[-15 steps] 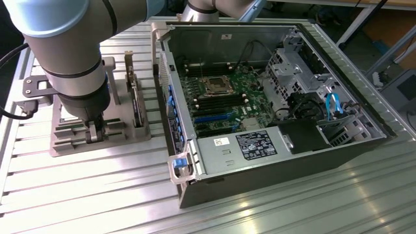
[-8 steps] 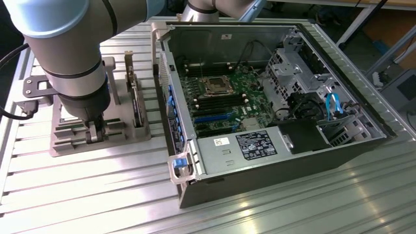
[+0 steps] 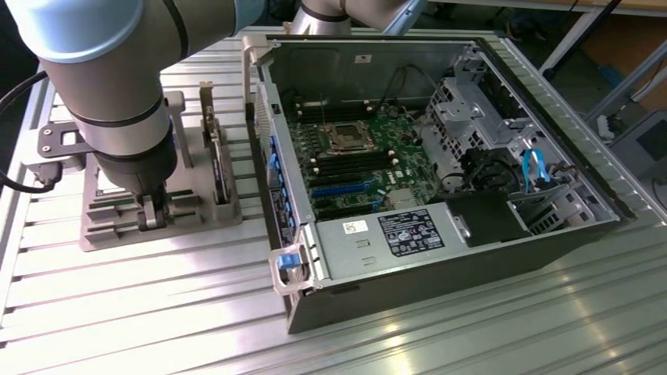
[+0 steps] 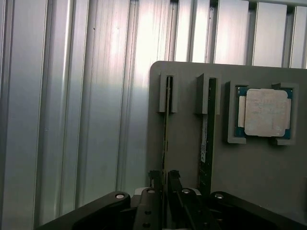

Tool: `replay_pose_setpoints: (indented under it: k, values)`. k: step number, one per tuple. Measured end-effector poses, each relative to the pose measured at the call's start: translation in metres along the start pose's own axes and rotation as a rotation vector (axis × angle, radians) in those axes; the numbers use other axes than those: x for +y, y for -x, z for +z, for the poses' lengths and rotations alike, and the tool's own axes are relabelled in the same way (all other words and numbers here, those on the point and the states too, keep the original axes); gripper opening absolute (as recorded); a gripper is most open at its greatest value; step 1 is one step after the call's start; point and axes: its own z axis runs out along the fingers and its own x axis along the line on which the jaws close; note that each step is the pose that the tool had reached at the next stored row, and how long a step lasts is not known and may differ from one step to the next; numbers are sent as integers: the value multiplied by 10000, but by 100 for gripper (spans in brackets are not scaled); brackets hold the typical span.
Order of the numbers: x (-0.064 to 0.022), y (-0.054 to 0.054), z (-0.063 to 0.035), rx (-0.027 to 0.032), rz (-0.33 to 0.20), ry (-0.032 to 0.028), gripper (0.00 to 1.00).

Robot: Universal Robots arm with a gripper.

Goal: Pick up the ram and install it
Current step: 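Pick up the ram and move it above insertion slot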

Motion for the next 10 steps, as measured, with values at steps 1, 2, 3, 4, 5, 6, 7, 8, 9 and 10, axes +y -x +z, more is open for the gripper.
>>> replay_pose_setpoints:
  k: [1, 2, 3, 4, 5, 6, 7, 8, 9, 10]
  values:
    - [0, 0, 0, 1, 0, 0, 12]
    - [0, 0, 0, 1, 0, 0, 12]
    - [0, 0, 0, 1, -1, 0, 12]
    - [0, 0, 0, 1, -1, 0, 12]
    - [0, 0, 0, 1, -1, 0, 12]
    - [0, 0, 0, 1, -1, 0, 12]
    - [0, 0, 0, 1, -1, 0, 12]
    - [0, 0, 0, 1, -1, 0, 12]
    - [0, 0, 0, 1, -1, 0, 12]
    - [0, 0, 0, 1, -1, 0, 12]
